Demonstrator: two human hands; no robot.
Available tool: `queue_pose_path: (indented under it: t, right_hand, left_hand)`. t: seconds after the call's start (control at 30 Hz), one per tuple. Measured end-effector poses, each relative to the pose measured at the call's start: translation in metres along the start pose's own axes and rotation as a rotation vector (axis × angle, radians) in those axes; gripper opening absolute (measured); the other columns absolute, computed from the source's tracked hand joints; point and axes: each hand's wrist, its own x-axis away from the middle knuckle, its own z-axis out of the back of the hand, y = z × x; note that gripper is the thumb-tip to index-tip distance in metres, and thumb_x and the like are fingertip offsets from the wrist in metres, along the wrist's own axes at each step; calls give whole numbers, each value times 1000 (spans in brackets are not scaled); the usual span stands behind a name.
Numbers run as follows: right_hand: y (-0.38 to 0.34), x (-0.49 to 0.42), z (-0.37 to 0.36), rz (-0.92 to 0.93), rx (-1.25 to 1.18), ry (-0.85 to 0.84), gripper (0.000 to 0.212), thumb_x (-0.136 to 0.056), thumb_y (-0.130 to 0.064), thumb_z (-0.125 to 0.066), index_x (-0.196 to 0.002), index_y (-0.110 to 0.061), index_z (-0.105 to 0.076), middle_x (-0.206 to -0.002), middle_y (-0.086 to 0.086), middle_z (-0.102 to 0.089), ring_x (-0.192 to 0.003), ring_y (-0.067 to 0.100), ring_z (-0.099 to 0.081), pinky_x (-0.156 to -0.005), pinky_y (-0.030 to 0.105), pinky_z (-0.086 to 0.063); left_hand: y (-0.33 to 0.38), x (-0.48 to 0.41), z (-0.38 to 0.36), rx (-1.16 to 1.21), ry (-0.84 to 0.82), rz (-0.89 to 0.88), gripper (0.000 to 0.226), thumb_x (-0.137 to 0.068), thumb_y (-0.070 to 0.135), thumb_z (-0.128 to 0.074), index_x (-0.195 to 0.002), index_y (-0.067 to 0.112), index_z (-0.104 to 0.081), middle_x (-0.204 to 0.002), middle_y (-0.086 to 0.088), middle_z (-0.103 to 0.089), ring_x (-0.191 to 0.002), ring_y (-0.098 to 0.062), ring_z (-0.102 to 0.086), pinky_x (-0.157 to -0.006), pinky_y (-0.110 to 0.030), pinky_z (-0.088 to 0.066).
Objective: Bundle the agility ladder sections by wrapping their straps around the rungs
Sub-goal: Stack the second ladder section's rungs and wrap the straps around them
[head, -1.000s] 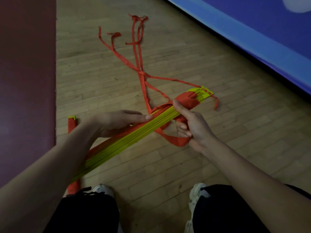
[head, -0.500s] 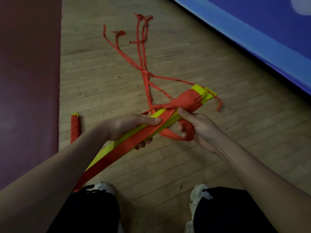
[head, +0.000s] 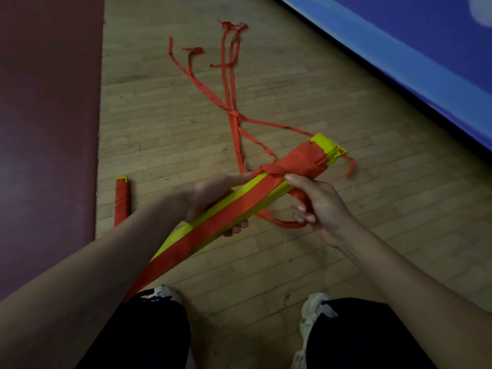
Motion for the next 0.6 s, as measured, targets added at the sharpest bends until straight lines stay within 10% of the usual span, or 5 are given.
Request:
queue_pose_path:
  t: [0.17,0.4,0.6]
  right_hand:
    - [0,1,-3,-17,-45,52,47,-91,-22,-58,-44,-20,-54,-37,-2,-33,-29,9,-24,-40,21,-29]
    - [-1,-3,-2,-32,-38,95,42,-89,-26,-59,-47,-21,-58,-39,-4,-33,-31,10,-24,-41,23,-29]
    - [0,-3,0,-50,-64,72,24,-87,-27,-60,-65,-18,-62,-40,-3,-33,-30,9,-24,-40,22,-29]
  left_hand:
    - [-5,0,-6,87,157,-231,24,-94,35,-52,-117,28,-55,-91,-9,-73,-77,-31,-72,-61,-40,-58]
    - [-10,-5,-6,146,141,-385,41,-89,21,-47,-122,0,-59,-103,-18,-67,-78,-32,-68,-61,-32,-56]
    - [-10,-5,-3,-95,68,-359,62,-75,26,-71,-132,15,-50,-113,-16,-69,-89,-30,-70,-71,-35,-58]
